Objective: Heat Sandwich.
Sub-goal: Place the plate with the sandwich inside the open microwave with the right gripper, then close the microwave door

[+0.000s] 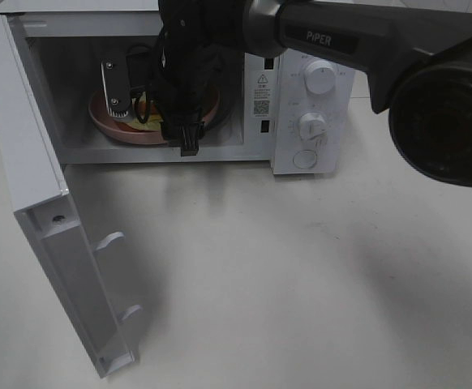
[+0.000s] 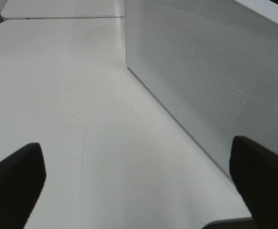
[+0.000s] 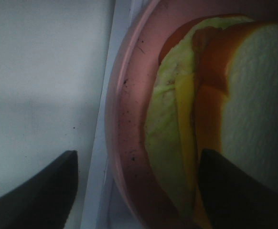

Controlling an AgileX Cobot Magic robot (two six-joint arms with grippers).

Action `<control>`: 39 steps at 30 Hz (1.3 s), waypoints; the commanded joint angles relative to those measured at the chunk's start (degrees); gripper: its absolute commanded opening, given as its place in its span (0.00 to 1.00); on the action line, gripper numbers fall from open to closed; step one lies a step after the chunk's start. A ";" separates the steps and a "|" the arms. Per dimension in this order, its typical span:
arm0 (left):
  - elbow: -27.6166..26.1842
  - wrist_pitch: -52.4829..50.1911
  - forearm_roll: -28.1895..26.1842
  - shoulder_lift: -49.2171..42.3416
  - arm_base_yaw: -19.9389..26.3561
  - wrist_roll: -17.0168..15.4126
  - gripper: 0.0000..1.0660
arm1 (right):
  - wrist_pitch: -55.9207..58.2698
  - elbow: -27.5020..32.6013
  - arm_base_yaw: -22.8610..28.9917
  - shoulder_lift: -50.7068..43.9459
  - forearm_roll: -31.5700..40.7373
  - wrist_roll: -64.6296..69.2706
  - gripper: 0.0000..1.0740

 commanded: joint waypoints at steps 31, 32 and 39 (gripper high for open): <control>0.29 -0.52 0.06 -1.49 -0.29 -0.17 0.97 | -24.24 43.60 0.11 -25.10 -0.29 5.67 0.71; 0.29 -0.52 0.06 -1.49 -0.29 -0.17 0.97 | -24.24 44.98 0.11 -26.07 -0.29 5.67 0.71; 0.29 -0.52 0.06 -1.49 -0.29 -0.17 0.97 | -24.35 53.17 0.11 -32.31 -0.29 7.62 0.71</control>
